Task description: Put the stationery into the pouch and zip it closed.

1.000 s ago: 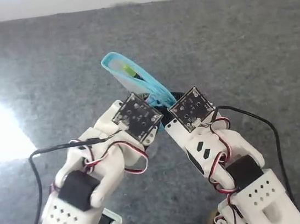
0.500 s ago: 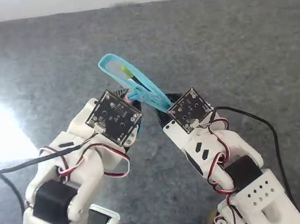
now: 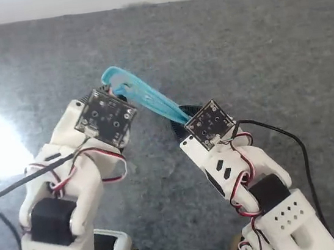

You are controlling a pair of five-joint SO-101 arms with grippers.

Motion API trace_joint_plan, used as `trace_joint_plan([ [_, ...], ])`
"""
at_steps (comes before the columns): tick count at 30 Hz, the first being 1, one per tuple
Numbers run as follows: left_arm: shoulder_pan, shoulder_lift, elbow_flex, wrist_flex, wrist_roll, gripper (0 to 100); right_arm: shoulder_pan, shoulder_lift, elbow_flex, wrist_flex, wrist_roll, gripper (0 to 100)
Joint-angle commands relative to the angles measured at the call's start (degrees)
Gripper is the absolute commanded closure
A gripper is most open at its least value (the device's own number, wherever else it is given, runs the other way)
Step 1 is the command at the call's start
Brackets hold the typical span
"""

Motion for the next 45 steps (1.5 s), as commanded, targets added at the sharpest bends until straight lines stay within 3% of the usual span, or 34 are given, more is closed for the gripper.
trace_joint_plan([
  [1, -5.8, -0.97, -1.1, -6.15, -0.53, 99, 0.92, 1.89, 3.16, 0.4, 0.79, 99.1],
  [12, -7.74, -0.97, 2.86, -9.49, -2.55, 99, 0.92, 1.89, 3.16, 0.48, 0.88, 99.1],
  [34, -20.84, -0.97, 9.98, -17.93, -5.89, 99, 1.19, 1.89, 3.16, 0.4, 0.88, 99.1],
  [38, -21.01, -0.97, 12.44, -18.11, -10.11, 99, 1.19, 1.89, 3.16, 0.48, 0.88, 99.1],
  [45, -25.32, -0.97, 18.33, -25.41, -10.2, 99, 1.27, 1.89, 3.16, 0.48, 0.88, 99.1],
])
